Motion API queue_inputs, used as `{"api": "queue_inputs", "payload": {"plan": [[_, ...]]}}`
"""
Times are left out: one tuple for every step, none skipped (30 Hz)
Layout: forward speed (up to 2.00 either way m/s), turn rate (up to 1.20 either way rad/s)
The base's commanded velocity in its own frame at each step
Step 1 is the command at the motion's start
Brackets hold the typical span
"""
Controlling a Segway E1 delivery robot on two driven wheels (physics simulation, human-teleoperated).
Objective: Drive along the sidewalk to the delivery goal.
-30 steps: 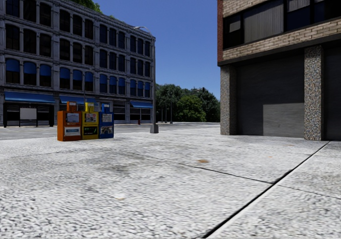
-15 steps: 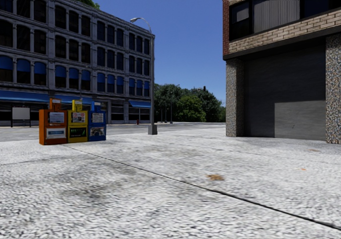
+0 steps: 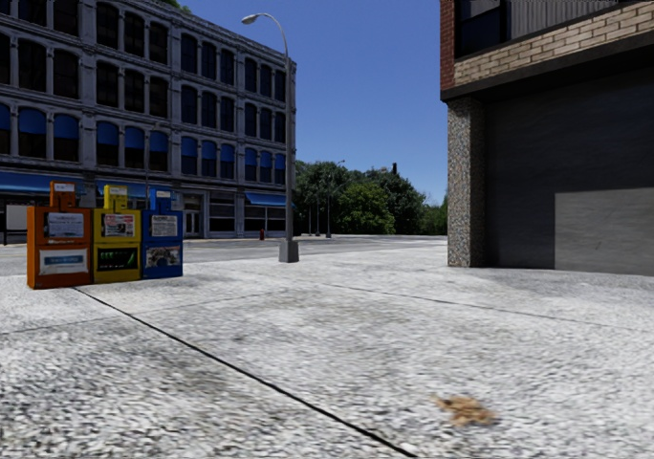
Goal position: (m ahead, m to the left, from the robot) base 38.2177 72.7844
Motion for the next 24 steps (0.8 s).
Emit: {"api": "queue_inputs", "payload": {"plan": [[2.0, 0.0], [2.0, 0.0], [2.0, 0.0], [2.0, 0.0], [2.0, 0.0], [2.0, 0.0], [2.0, 0.0], [2.0, 0.0], [2.0, 0.0], [2.0, 0.0], [2.0, 0.0], [2.0, 0.0], [2.0, 0.0], [2.0, 0.0], [2.0, 0.0], [2.0, 0.0], [2.0, 0.0], [2.0, 0.0], [2.0, 0.0], [2.0, 0.0], [2.0, 0.0], [2.0, 0.0], [2.0, 0.0], [2.0, 0.0]]}}
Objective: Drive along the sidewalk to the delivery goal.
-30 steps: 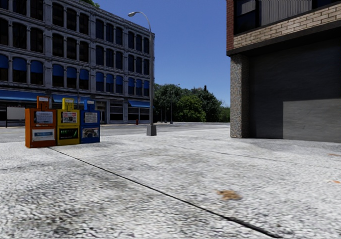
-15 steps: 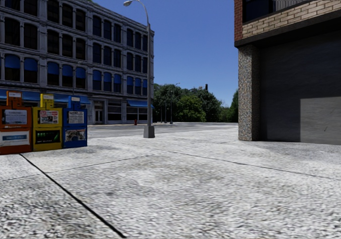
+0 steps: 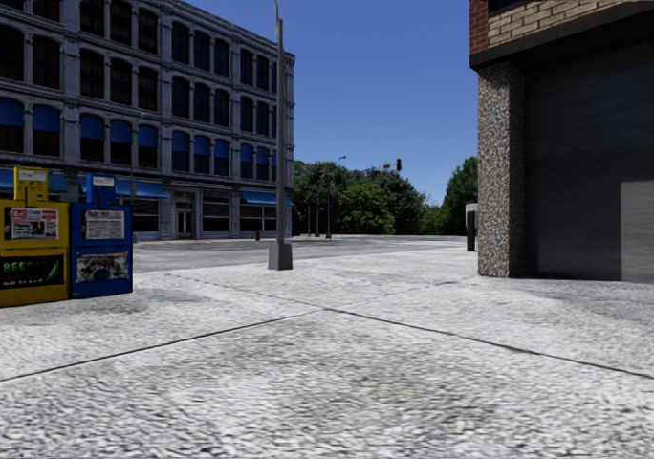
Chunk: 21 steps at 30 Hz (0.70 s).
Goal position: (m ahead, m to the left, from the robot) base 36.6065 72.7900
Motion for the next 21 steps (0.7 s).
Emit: {"api": "queue_inputs", "payload": {"plan": [[2.0, 0.0], [2.0, 0.0], [2.0, 0.0], [2.0, 0.0], [2.0, 0.0], [2.0, 0.0], [2.0, 0.0], [2.0, 0.0], [2.0, 0.0], [2.0, 0.0], [2.0, 0.0], [2.0, 0.0], [2.0, 0.0], [2.0, 0.0], [2.0, 0.0], [2.0, 0.0], [2.0, 0.0], [2.0, 0.0], [2.0, 0.0], [2.0, 0.0], [2.0, 0.0]]}}
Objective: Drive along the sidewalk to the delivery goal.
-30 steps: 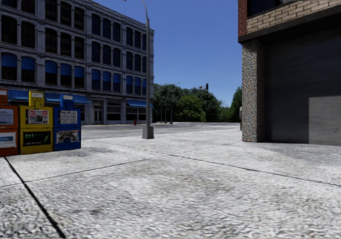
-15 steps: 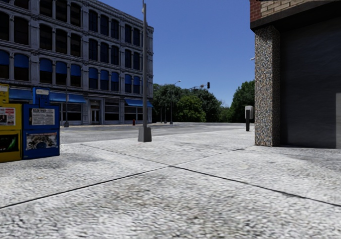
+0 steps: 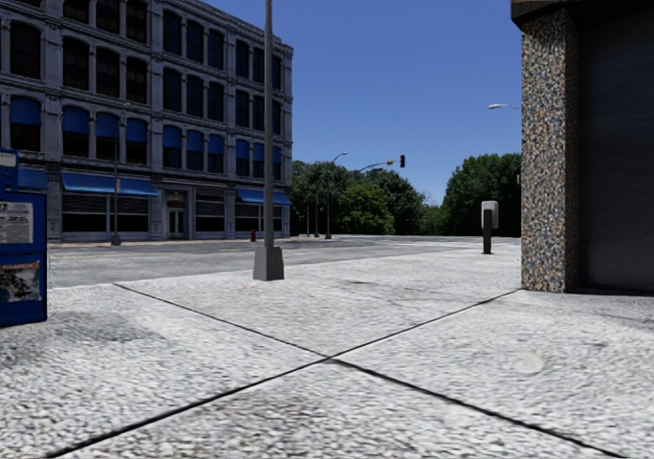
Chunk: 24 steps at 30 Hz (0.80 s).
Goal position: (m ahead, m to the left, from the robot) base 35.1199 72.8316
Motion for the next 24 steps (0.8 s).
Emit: {"api": "queue_inputs", "payload": {"plan": [[2.0, 0.0], [2.0, 0.0], [2.0, 0.0], [2.0, 0.0], [2.0, 0.0], [2.0, 0.0], [2.0, 0.0], [2.0, 0.0], [2.0, 0.0], [2.0, 0.0], [2.0, 0.0], [2.0, 0.0], [2.0, 0.0], [2.0, 0.0], [2.0, 0.0], [2.0, 0.0], [2.0, 0.0], [2.0, 0.0], [2.0, 0.0], [2.0, 0.0], [2.0, 0.0], [2.0, 0.0], [2.0, 0.0], [2.0, 0.0]]}}
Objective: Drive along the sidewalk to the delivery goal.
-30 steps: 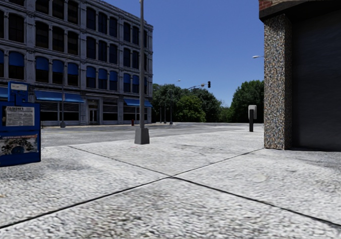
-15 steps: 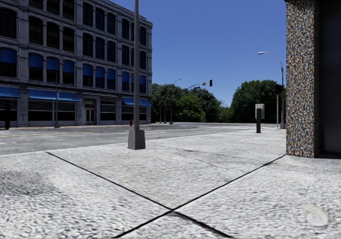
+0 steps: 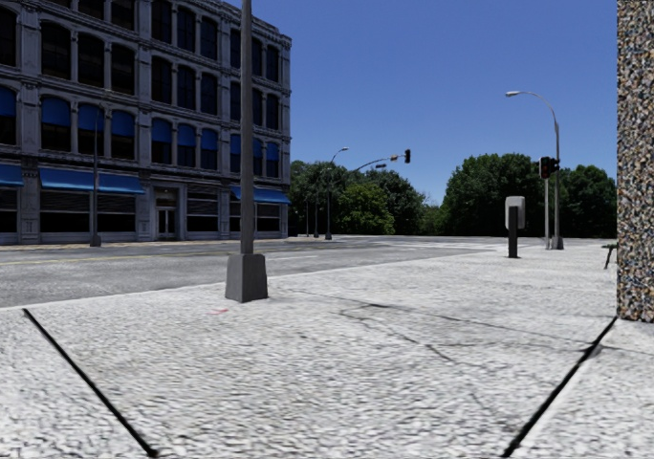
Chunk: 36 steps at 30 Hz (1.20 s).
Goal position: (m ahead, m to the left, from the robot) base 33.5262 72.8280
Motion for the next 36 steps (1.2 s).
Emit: {"api": "queue_inputs", "payload": {"plan": [[2.0, 0.0], [2.0, 0.0], [2.0, 0.0], [2.0, 0.0], [2.0, 0.0], [2.0, 0.0], [2.0, 0.0], [2.0, 0.0], [2.0, 0.0], [2.0, 0.0], [2.0, 0.0], [2.0, 0.0], [2.0, 0.0], [2.0, 0.0], [2.0, 0.0], [2.0, 0.0], [2.0, 0.0], [2.0, 0.0], [2.0, 0.0], [2.0, 0.0], [2.0, 0.0], [2.0, 0.0], [2.0, 0.0], [2.0, 0.0], [2.0, -0.09], [2.0, -0.24], [2.0, -0.27], [2.0, -0.28], [2.0, -0.29], [2.0, -0.29], [2.0, -0.3], [2.0, -0.3], [2.0, -0.31], [2.0, -0.31], [2.0, -0.31], [2.0, -0.31]]}}
